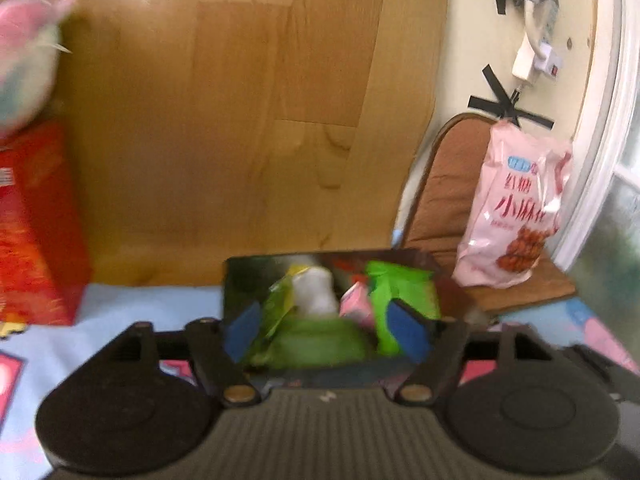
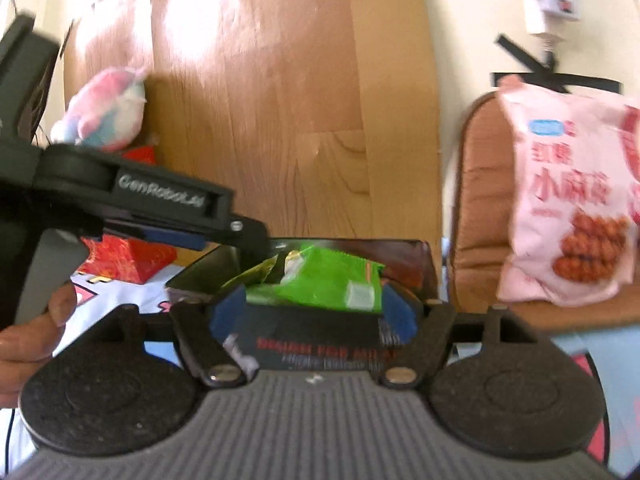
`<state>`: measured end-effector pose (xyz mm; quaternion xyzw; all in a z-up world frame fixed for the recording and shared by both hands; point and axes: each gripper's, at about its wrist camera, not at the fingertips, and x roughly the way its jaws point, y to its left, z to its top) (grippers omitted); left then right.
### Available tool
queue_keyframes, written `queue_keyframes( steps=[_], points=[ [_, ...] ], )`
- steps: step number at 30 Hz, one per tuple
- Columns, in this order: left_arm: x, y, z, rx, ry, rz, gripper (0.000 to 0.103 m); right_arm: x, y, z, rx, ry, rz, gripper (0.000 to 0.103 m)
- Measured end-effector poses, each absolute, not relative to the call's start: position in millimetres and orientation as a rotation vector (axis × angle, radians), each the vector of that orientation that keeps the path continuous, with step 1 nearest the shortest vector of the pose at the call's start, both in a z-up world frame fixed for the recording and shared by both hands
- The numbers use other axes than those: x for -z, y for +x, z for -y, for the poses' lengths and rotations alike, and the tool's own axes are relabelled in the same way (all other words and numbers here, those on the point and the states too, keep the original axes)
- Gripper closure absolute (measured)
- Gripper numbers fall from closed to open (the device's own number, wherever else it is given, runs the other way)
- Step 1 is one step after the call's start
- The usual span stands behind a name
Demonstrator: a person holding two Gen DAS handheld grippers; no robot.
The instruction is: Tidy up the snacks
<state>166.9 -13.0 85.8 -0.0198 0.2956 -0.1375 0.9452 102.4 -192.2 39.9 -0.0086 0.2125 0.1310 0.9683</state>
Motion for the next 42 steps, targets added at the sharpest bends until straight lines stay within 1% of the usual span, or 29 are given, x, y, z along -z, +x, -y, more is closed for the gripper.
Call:
queue_keyframes(
  steps=[3,5,8,11,14,18,20,27,35,42],
  points=[
    [-80,139,11,0.234,-0.018,-0.598,0.019,-40,71,199,-0.240,0.034,-0.437,0.024],
    [-75,120,8,0.208,-0.023,-0.601,0.007,-40,49,205,-0.223,0.072,-0.459,0.023],
    [-69,94,6,0.176,-0.024,-0.596,0.000,-32,31,212,-0.215,0.118,-0.509,0.023],
    [-64,72,4,0.165,-0.033,-0.605,0.000,-30,16,213,-0.203,0.140,-0.534,0.022],
    [-58,52,6,0.142,-0.017,-0.611,0.000,-34,5,212,-0.201,0.173,-0.539,0.017],
    [-48,27,4,0.113,-0.014,-0.636,0.000,-35,-13,208,-0.196,0.206,-0.546,0.015],
    [-42,15,4,0.099,-0.013,-0.649,0.000,-34,-20,207,-0.182,0.216,-0.550,0.013],
    [-35,-6,6,0.040,0.017,-0.700,0.000,-25,-34,214,-0.127,0.274,-0.579,0.012],
    [-46,-19,7,-0.011,0.035,-0.650,0.000,-33,-43,213,-0.149,0.292,-0.548,0.009],
    [-52,-25,18,-0.044,0.081,-0.605,0.000,-33,-49,217,-0.154,0.295,-0.534,0.009]
  ],
)
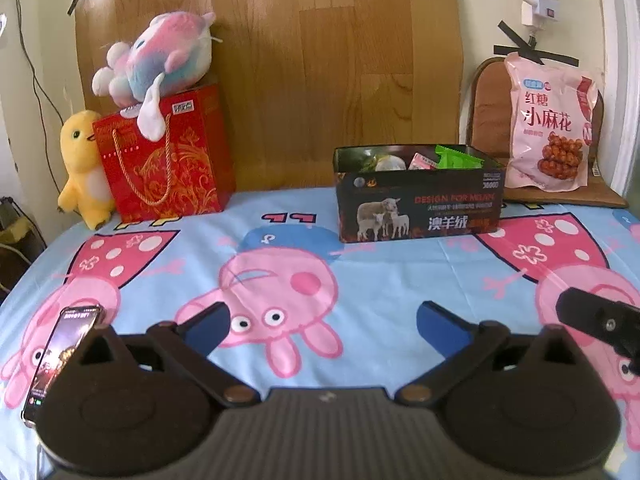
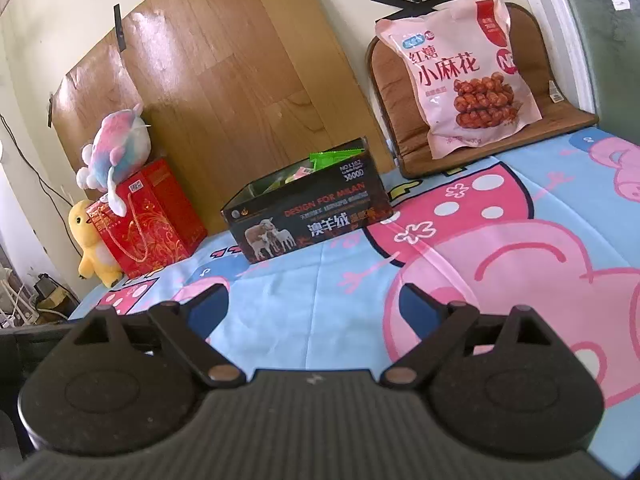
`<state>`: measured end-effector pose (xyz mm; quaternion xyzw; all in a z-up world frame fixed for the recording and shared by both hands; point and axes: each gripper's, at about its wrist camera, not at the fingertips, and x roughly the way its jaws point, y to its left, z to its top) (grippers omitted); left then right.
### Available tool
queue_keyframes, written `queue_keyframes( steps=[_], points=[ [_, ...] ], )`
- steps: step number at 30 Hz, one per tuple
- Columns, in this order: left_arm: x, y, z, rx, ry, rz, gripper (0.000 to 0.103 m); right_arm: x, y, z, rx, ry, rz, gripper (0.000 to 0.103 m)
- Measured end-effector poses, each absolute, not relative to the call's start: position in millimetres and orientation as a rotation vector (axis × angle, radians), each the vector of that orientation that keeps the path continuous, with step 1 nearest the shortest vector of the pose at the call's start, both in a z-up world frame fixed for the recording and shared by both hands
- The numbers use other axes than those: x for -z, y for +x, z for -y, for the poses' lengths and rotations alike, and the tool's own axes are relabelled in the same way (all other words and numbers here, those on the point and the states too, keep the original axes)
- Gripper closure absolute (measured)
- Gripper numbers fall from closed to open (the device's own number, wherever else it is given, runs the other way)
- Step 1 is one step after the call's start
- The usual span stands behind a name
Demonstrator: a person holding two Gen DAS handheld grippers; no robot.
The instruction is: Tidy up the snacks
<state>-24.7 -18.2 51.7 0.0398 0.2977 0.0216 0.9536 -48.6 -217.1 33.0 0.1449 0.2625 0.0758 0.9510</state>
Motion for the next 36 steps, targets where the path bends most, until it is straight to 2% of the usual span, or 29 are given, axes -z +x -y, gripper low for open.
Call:
queue_keyframes(
  steps=[9,36],
  points=[
    [-48,-24,38,-0.086,0.175,-0.593,0.000,-30,-51,225,-0.147,0.296,-0.519,0.008],
    [-49,-27,62,0.030,0.157,-0.622,0.000,-26,-55,245,-0.120,0.338,-0.521,0.008]
  ],
)
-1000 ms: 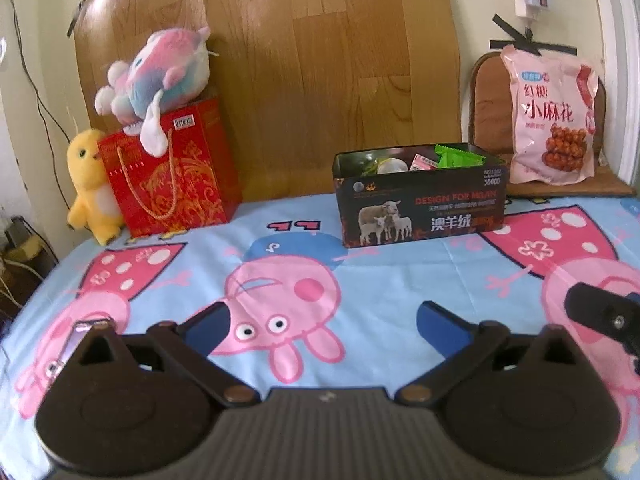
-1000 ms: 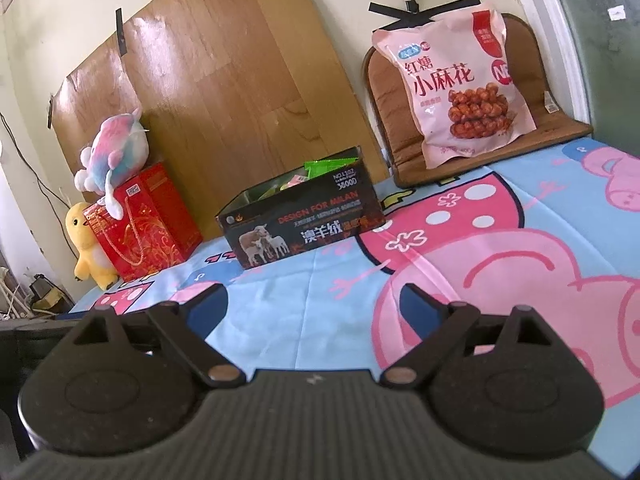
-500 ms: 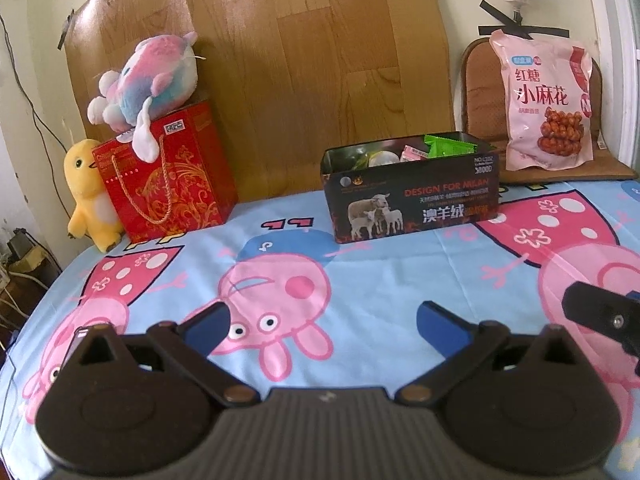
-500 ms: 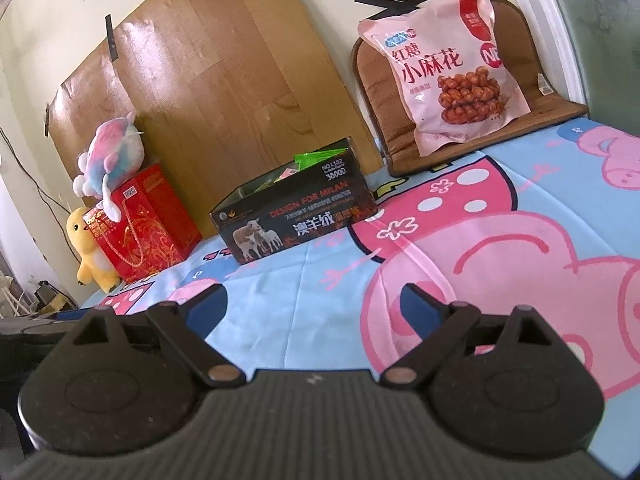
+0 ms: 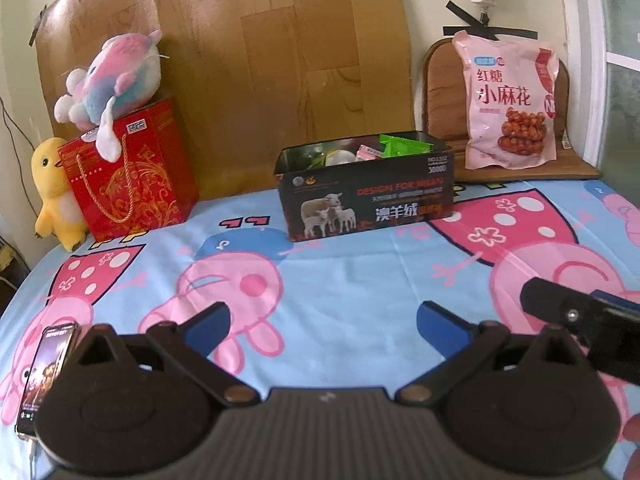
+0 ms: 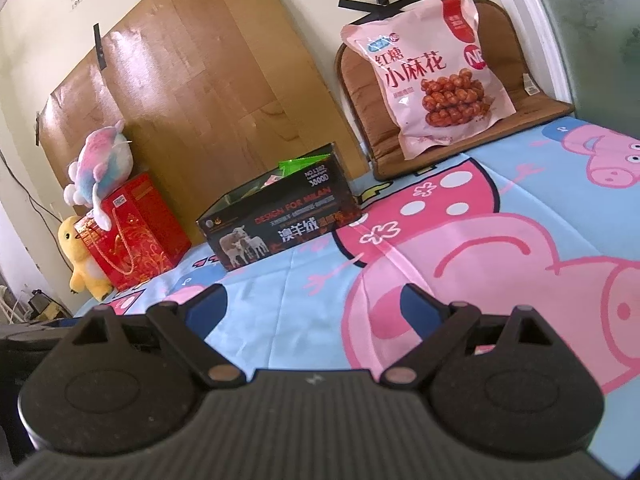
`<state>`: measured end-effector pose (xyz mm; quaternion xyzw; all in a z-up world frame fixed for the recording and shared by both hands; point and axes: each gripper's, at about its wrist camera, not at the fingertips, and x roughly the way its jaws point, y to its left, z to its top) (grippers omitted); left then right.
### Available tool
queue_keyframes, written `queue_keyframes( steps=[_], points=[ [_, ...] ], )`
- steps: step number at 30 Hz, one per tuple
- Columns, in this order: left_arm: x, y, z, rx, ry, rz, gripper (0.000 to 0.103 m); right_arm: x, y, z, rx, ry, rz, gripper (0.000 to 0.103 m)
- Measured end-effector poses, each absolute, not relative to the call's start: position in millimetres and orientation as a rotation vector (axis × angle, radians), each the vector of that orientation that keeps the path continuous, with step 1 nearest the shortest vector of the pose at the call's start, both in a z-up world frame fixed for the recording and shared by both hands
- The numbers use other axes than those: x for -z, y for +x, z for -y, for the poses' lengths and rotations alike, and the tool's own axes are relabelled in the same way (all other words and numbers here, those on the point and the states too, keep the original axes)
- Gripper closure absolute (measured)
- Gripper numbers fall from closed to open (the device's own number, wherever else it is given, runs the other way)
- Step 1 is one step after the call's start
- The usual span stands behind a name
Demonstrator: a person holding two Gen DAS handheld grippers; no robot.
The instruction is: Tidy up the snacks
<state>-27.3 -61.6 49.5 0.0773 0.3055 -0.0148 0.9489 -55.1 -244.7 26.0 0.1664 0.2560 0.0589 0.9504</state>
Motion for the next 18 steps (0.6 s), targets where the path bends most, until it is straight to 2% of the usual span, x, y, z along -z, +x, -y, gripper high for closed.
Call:
queue_keyframes(
  steps=[18],
  points=[
    [-45.2,-20.8,60.6,0.043,0.141,-0.645,0.000,-22.3,-52.2,245.2,-0.105,0.329,-0.536,0.008]
  ],
)
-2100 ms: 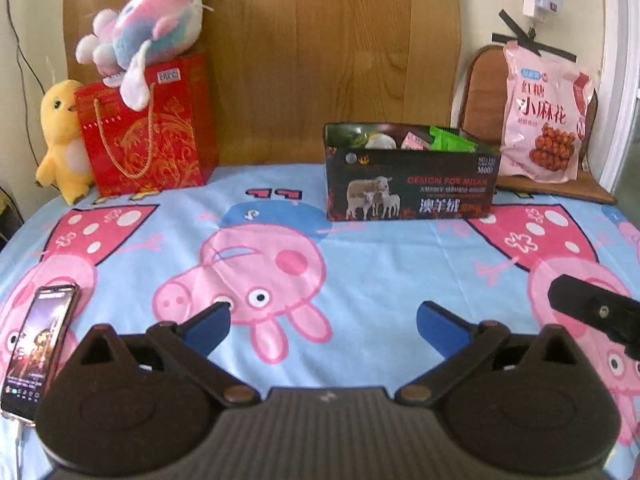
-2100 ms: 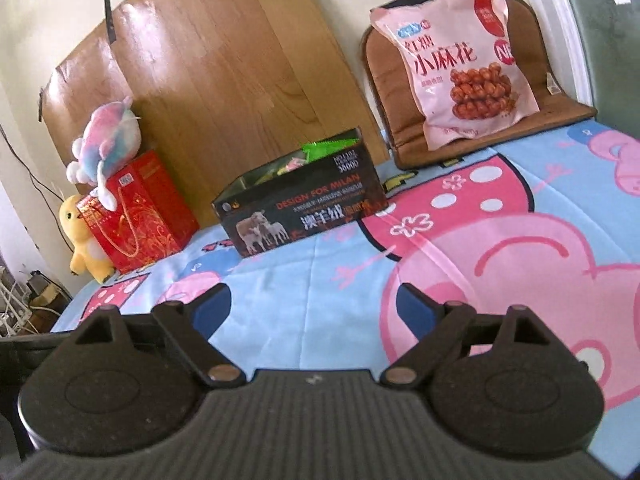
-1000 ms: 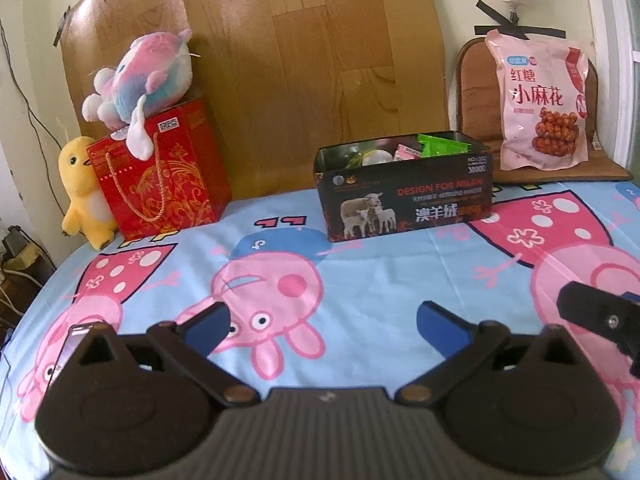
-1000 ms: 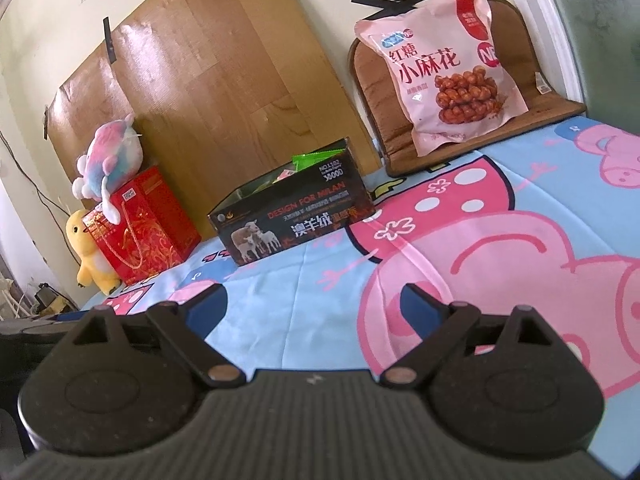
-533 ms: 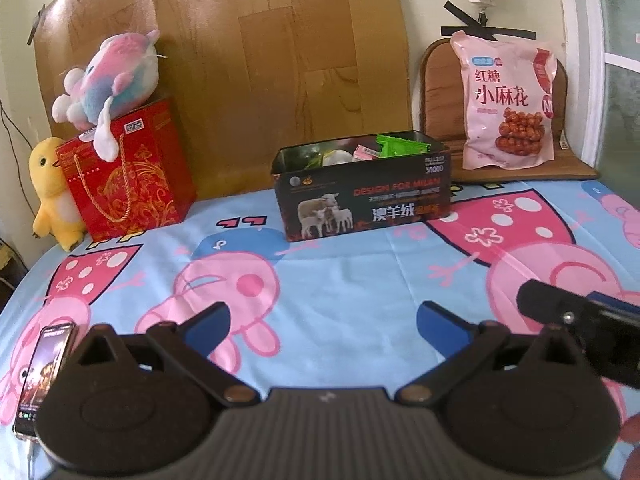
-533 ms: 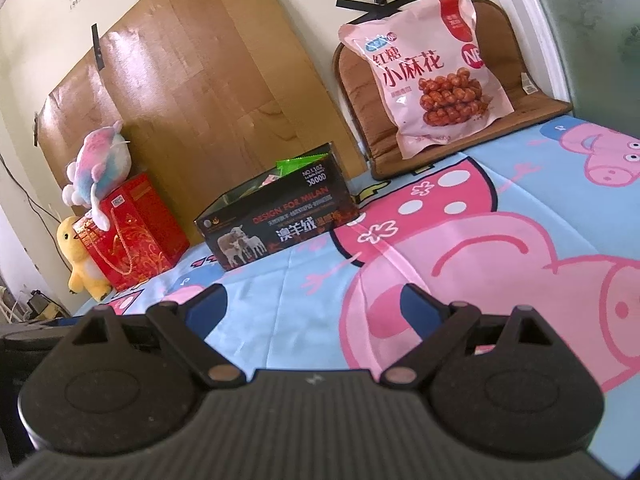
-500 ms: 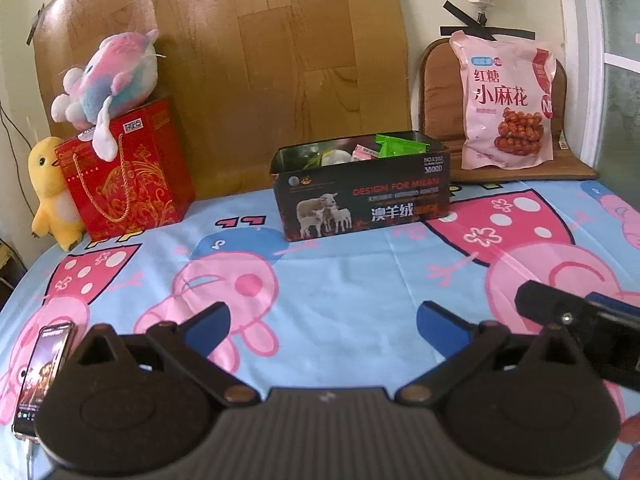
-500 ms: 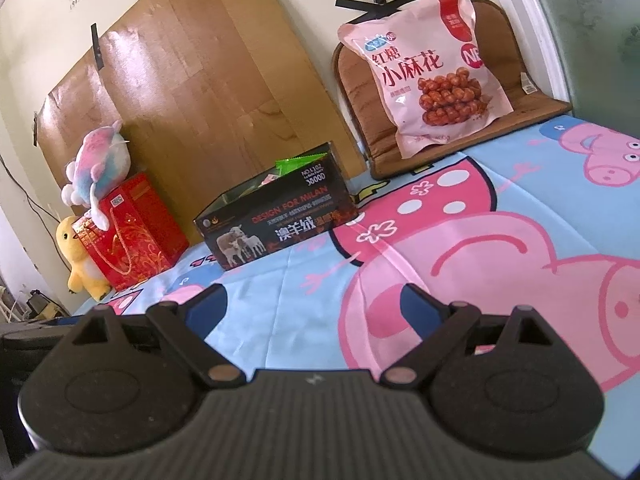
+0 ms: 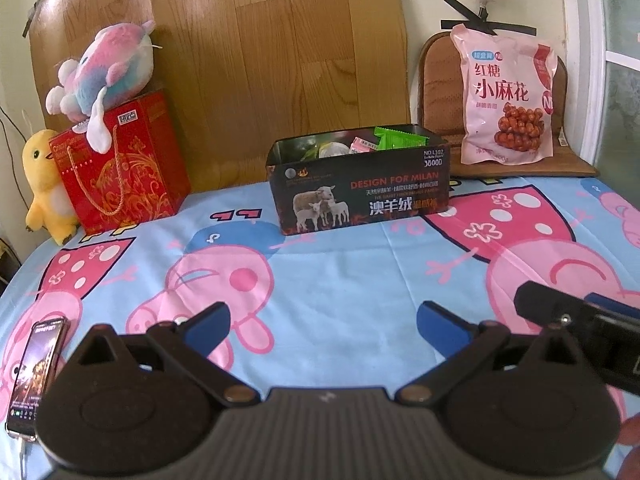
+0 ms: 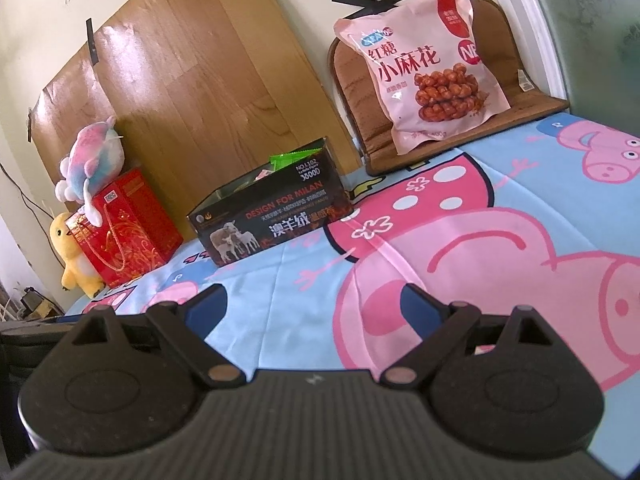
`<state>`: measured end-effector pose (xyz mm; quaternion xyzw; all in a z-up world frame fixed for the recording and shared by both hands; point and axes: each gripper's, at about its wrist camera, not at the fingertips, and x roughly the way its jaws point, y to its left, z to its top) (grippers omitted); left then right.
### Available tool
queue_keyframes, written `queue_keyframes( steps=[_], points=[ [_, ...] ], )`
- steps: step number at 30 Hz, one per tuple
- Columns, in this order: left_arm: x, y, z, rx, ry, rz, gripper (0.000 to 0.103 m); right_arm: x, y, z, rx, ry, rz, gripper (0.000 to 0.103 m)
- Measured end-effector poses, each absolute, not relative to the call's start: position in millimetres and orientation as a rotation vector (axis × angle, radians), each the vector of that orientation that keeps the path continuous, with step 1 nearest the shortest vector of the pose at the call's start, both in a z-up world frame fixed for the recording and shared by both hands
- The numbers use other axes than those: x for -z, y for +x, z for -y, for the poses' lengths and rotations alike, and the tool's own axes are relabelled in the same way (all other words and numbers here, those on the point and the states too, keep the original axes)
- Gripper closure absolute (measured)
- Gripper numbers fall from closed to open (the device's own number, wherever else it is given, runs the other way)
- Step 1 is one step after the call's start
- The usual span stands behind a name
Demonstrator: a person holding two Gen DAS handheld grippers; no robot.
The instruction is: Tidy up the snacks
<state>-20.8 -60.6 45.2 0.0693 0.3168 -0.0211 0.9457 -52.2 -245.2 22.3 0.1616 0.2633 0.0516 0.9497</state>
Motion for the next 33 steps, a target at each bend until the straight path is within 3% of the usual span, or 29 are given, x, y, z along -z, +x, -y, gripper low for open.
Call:
queue_keyframes(
  steps=[33],
  points=[
    [-47,-11,27,-0.128,0.104,-0.620,0.000,-21,-51,244,-0.097,0.328,-0.543,0.008]
  ],
)
